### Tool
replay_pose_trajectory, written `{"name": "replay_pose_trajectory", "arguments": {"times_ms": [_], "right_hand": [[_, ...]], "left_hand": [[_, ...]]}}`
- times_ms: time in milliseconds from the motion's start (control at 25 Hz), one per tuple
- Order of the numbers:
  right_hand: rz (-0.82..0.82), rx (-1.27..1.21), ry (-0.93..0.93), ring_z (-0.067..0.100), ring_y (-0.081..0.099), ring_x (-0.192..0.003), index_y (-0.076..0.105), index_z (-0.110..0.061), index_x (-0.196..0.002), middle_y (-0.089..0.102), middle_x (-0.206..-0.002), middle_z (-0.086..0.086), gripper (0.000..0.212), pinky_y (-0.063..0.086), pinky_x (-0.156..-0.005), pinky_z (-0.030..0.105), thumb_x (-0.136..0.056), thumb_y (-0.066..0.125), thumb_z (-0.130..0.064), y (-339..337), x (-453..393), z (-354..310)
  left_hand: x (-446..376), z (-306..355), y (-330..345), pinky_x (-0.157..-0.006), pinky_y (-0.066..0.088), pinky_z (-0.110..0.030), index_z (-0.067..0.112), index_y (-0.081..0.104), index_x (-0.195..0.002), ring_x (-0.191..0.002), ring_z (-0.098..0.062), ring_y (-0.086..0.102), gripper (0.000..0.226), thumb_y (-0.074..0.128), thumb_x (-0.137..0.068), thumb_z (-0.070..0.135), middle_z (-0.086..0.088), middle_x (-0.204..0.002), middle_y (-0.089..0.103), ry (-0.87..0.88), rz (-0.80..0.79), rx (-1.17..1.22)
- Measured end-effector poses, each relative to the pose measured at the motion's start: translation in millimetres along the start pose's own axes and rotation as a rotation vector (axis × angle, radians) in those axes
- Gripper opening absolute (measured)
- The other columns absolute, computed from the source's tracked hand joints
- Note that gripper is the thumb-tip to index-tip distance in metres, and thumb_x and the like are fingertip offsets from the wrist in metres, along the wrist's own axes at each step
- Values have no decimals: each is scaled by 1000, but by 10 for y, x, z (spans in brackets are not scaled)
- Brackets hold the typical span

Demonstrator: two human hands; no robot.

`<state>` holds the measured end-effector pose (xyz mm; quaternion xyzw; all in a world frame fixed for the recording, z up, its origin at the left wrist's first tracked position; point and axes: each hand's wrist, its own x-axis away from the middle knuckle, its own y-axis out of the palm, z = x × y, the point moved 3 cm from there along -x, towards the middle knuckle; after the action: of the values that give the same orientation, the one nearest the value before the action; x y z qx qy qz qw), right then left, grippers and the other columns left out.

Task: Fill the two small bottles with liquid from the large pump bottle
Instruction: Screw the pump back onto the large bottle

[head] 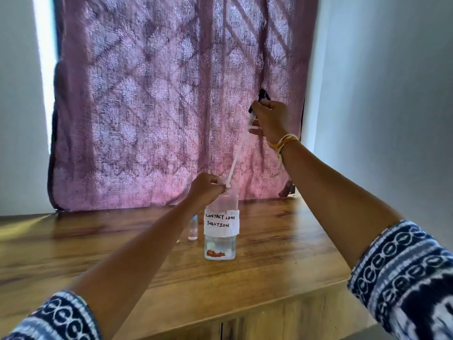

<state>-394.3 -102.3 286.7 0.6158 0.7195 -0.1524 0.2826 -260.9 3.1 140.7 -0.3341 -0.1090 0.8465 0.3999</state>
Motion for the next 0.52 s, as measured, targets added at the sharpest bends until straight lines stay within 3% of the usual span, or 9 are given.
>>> {"name": "replay_pose_trajectory", "arguments": {"times_ms": [200,400,520], "right_hand": [[-2,13,-76,25,71,-60,73,-6,-88,72,-77,14,16,59,-49,37,-79,72,-19,169,56,-295],[-11,40,-110,25,72,-65,70,-10,-90,72,-80,11,14,58,-48,33,-81,70,-20,266,99,-338],[-43,95,-124,22,72,-65,68,-14,-91,70,-73,5,14,58,-47,32,-80,71,-21,324,151,-313]], "left_hand": [[75,-37,-81,-82,43,-22,5,70,-109,-88,-16,62,32,73,-81,20,-4,-112,70,29,-4,-33],[73,-48,-51,-65,48,-24,0,70,-81,-66,-16,57,22,73,-80,22,1,-78,61,9,-13,-63],[75,-78,-65,-55,40,-20,0,70,-80,-53,-12,48,24,73,-80,23,1,-59,57,-12,8,-66]]}}
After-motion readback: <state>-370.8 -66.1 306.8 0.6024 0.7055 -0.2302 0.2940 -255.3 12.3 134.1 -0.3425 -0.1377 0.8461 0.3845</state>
